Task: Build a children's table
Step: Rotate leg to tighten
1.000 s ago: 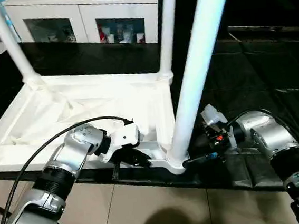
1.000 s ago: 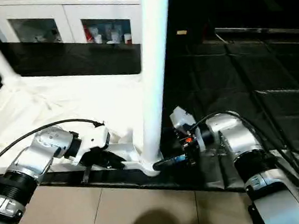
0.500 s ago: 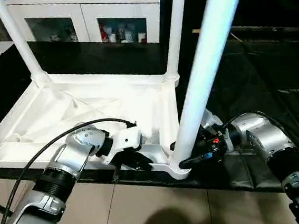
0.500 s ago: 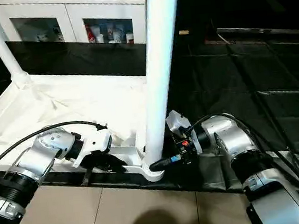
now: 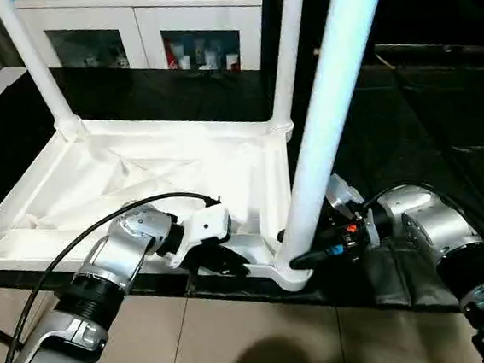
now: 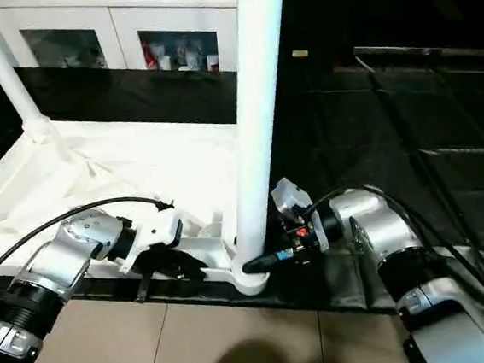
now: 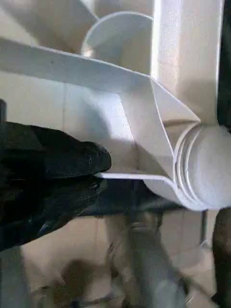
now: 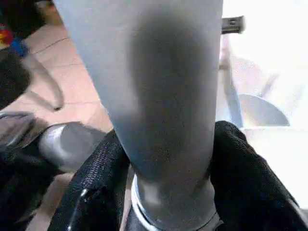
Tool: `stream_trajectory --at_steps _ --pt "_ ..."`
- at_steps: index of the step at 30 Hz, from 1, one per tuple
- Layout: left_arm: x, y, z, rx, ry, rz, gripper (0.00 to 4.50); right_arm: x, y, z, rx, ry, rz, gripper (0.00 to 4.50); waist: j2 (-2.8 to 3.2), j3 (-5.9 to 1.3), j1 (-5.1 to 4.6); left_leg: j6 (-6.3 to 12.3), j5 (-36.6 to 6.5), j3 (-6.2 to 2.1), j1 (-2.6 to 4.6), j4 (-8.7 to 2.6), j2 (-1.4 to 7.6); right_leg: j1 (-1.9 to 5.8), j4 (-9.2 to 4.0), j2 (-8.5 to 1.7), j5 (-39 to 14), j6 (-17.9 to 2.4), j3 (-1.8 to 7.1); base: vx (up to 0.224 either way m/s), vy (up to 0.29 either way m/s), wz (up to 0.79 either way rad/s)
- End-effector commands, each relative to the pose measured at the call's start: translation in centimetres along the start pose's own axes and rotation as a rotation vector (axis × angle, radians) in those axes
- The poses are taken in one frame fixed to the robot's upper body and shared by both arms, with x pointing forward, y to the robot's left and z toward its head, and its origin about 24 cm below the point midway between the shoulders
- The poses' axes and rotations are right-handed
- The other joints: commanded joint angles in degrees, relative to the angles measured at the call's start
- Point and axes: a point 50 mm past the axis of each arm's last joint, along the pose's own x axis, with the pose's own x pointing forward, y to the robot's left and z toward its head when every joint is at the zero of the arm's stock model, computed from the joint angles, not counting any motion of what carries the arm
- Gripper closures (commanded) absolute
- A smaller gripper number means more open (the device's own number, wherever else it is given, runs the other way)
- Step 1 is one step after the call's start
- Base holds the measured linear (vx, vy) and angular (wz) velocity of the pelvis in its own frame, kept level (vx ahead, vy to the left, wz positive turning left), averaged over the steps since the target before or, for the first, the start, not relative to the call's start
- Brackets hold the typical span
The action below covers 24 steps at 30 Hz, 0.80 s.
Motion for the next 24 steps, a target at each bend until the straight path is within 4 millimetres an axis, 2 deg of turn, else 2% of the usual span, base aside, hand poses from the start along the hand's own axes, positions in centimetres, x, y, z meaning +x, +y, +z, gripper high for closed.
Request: stream_trajectory --at_steps 1,2,3,4,5,6,8,9,10,11,12,15,18,24 --pt "1.7 1.0 1.1 -0.067 -0.056 0.086 4.50 2.3 -0.8 0.0 0.059 -0.028 -0.124 2.42 0.05 -3.17 -0.44 1.89 -12.5 -1.34 0.92 -4.10 3.48 2.56 -5.90 -6.41 -23.3 -6.5 3.85 0.000 0.000 0.00" --pt "1.8 1.2 1.3 -0.089 -0.067 0.109 4.50 2.7 -1.0 0.1 0.071 -0.029 -0.157 2.44 0.10 -2.76 -0.83 1.11 -15.0 -1.39 1.44 -4.08 3.09 2.31 -6.80 -6.46 -29.2 -4.9 3.52 0.000 0.000 0.00" --pt "1.8 1.2 1.3 -0.089 -0.067 0.109 4.50 2.7 -1.0 0.1 0.071 -0.029 -0.157 2.46 -0.14 -2.55 -1.34 0.51 -16.3 -1.57 1.53 -4.03 2.70 2.57 -7.44 -6.66 -34.0 -2.9 3.11 0.000 0.000 0.00" --pt "2.2 1.6 1.7 -0.134 -0.085 0.150 4.50 3.5 -1.5 0.2 0.092 -0.033 -0.220 2.47 -0.10 -2.54 -1.60 0.29 -16.9 -1.76 1.62 -4.05 2.74 2.64 -7.70 -6.85 -35.8 -2.1 2.99 0.000 0.000 0.00" --pt "2.3 1.8 1.8 -0.151 -0.090 0.168 4.50 3.8 -1.6 0.4 0.104 -0.036 -0.248 2.47 -0.01 -2.61 -2.50 -0.18 -18.0 -2.08 1.61 -4.17 2.75 2.73 -8.05 -6.76 -37.1 -0.8 2.60 0.000 0.000 0.00" --pt "2.5 2.2 2.0 -0.175 -0.097 0.204 4.50 4.5 -2.0 0.6 0.120 -0.043 -0.297 2.48 0.03 -2.72 -2.77 -0.27 -18.2 -2.23 1.56 -4.30 2.86 2.85 -7.97 -6.78 -36.4 -0.8 2.51 0.000 0.000 0.00" --pt "2.6 2.4 2.1 -0.190 -0.101 0.228 4.50 4.9 -2.2 0.7 0.130 -0.046 -0.329 2.50 0.12 -3.00 -3.68 -0.07 -17.8 -2.54 1.03 -4.68 3.12 3.38 -7.70 -6.73 -32.6 -1.4 2.43 0.000 0.000 0.00" --pt "2.7 2.9 2.3 -0.225 -0.107 0.290 4.50 5.8 -2.6 0.9 0.149 -0.049 -0.391 2.50 -0.03 -3.06 -4.02 0.30 -17.3 -2.52 0.90 -4.77 3.19 3.39 -7.63 -6.77 -30.5 -2.1 2.47 0.000 0.000 0.00" --pt "2.8 3.2 2.4 -0.244 -0.108 0.319 4.50 6.2 -2.8 0.9 0.160 -0.046 -0.430 2.50 0.07 -2.94 -4.18 0.18 -17.4 -2.54 0.98 -4.81 3.24 3.24 -7.49 -6.76 -30.0 -2.5 2.49 0.000 0.000 0.00" --pt "2.8 3.5 2.5 -0.268 -0.108 0.363 4.50 6.7 -3.1 0.9 0.169 -0.042 -0.476 2.50 0.05 -2.98 -4.49 0.25 -17.8 -2.31 1.56 -4.54 2.95 2.85 -7.65 -6.89 -29.8 -3.6 2.61 0.000 0.000 0.00" --pt "2.9 3.7 2.5 -0.288 -0.108 0.396 4.50 7.0 -3.3 0.9 0.179 -0.039 -0.525 2.51 0.06 -2.95 -4.59 0.36 -17.4 -2.26 1.48 -4.57 2.94 2.89 -7.63 -6.85 -29.4 -3.9 2.71 0.000 0.000 0.00" --pt "3.1 4.2 2.7 -0.329 -0.114 0.481 4.50 7.8 -3.9 0.9 0.206 -0.033 -0.643 2.54 0.29 -2.94 -4.71 0.14 -16.9 -2.20 1.62 -4.73 3.19 2.63 -7.30 -6.80 -26.8 -5.2 3.05 0.000 0.000 0.00" --pt "3.1 4.6 2.9 -0.353 -0.127 0.543 4.50 8.3 -4.2 1.0 0.237 -0.034 -0.715 2.55 0.25 -3.12 -4.54 0.53 -15.7 -2.05 1.54 -4.77 3.23 2.82 -6.97 -6.83 -23.8 -6.1 3.37 0.000 0.000 0.00" --pt "3.4 5.0 3.5 -0.362 -0.149 0.565 4.50 8.8 -4.2 1.5 0.223 -0.056 -0.720 2.55 0.19 -3.40 -4.01 1.79 -12.1 -1.60 1.38 -4.65 3.17 2.89 -6.25 -6.74 -18.2 -7.8 4.08 0.000 0.000 0.00"
